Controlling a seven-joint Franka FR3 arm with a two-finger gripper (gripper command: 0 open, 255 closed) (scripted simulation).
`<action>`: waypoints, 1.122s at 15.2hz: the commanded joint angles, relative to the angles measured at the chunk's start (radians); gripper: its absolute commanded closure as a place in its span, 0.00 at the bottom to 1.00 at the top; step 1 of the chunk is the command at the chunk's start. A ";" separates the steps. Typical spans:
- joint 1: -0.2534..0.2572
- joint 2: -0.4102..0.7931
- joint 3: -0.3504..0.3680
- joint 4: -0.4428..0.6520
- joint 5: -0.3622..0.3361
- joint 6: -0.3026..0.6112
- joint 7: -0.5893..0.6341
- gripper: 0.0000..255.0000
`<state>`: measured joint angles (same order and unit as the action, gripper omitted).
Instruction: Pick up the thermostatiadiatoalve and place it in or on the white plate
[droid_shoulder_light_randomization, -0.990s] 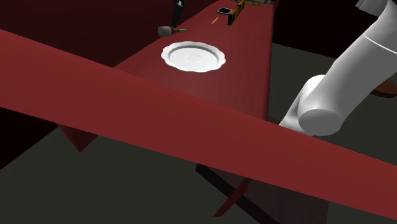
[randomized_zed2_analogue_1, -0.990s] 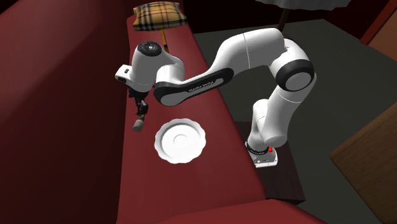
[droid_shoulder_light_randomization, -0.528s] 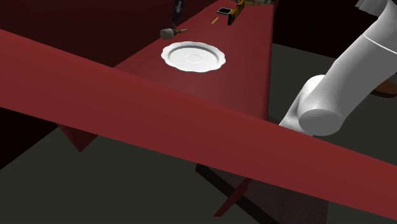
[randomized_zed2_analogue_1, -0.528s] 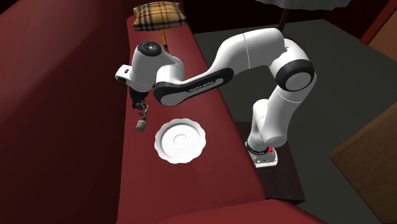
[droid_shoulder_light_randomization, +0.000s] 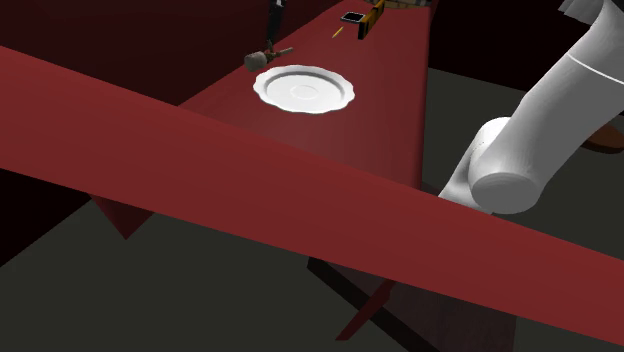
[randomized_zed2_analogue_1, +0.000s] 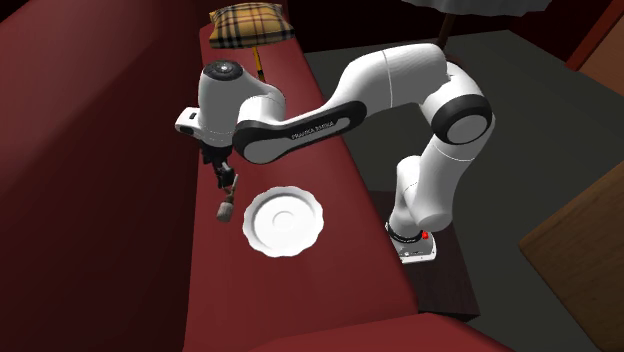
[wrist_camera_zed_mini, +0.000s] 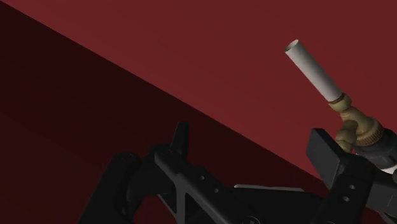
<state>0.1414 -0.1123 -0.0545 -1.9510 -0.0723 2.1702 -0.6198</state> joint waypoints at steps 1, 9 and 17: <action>0.020 0.018 0.007 0.061 0.067 -0.121 -0.044 0.00; 0.040 0.062 0.016 0.096 0.147 -0.213 -0.092 0.00; 0.042 0.070 0.017 0.072 0.148 -0.180 -0.092 0.00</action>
<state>0.1829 -0.0422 -0.0378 -1.8794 0.0760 1.9900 -0.7120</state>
